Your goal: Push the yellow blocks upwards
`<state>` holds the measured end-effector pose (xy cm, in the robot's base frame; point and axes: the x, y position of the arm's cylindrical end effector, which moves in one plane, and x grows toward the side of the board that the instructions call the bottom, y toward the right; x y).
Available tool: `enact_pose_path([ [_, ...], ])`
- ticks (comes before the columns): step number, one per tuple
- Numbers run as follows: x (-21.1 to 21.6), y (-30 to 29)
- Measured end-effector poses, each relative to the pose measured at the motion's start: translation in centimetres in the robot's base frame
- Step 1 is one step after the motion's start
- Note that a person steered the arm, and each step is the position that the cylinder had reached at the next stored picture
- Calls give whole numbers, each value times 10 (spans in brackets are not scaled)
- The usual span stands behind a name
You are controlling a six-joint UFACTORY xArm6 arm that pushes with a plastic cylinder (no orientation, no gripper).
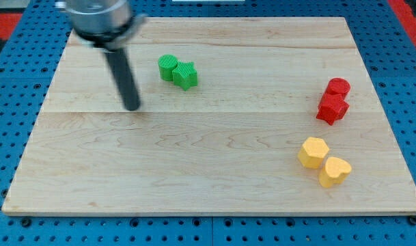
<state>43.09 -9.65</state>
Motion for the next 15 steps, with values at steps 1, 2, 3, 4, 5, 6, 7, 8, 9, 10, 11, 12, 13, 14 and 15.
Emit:
enact_pose_path([
  [1, 15, 81],
  [2, 32, 162],
  [3, 48, 251],
  [4, 91, 313],
  [5, 112, 380],
  [6, 182, 381],
  [7, 171, 366],
  [8, 161, 324],
  [9, 155, 272],
  [10, 132, 273],
  [11, 117, 221],
  [12, 117, 149],
  [13, 114, 155],
  [14, 117, 220],
  [15, 109, 273],
])
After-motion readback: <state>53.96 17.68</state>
